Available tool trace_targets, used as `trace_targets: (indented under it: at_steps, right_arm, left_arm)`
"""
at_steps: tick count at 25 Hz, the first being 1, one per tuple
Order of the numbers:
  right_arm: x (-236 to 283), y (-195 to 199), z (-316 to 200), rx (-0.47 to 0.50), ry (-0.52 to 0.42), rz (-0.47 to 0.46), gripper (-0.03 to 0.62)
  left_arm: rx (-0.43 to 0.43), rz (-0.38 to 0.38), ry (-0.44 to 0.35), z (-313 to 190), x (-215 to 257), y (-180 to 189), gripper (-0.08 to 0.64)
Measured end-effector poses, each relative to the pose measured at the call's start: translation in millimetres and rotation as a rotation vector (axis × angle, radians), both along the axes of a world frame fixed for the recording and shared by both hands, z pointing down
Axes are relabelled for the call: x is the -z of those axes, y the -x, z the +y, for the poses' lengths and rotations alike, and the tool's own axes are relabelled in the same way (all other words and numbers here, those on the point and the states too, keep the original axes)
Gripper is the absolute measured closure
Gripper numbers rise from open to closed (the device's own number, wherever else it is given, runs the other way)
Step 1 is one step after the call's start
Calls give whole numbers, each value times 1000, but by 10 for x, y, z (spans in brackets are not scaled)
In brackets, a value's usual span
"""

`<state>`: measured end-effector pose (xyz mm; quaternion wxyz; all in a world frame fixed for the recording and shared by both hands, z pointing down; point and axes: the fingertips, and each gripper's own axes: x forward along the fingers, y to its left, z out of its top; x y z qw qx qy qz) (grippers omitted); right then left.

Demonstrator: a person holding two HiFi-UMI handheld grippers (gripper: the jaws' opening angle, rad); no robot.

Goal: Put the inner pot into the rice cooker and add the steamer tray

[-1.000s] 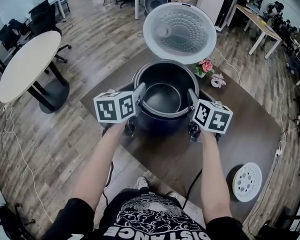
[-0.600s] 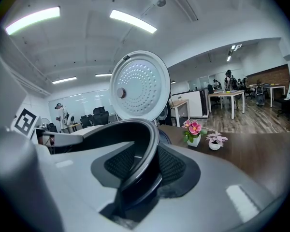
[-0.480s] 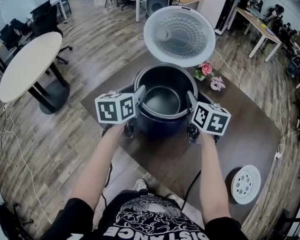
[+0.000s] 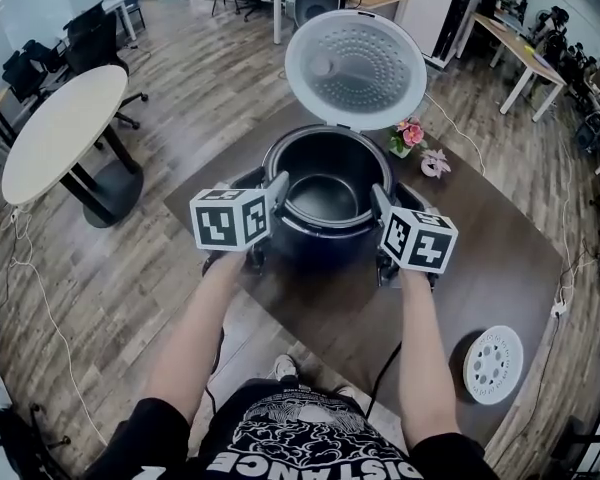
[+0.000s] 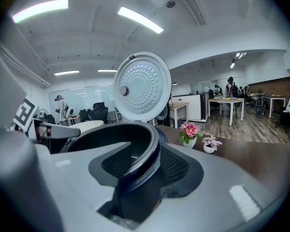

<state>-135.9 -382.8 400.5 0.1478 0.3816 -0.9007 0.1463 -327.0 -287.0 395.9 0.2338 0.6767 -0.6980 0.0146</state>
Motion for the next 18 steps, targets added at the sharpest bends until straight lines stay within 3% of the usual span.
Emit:
trace_targets:
  at_steps: [8, 18]
  right_arm:
    - [113, -321, 109, -46, -14, -43, 402]
    - [135, -1339, 254, -168, -21, -39, 399]
  left_arm:
    - [-24, -104, -61, -10, 391, -214, 382]
    - [-171, -180, -84, -166, 451, -1226, 382]
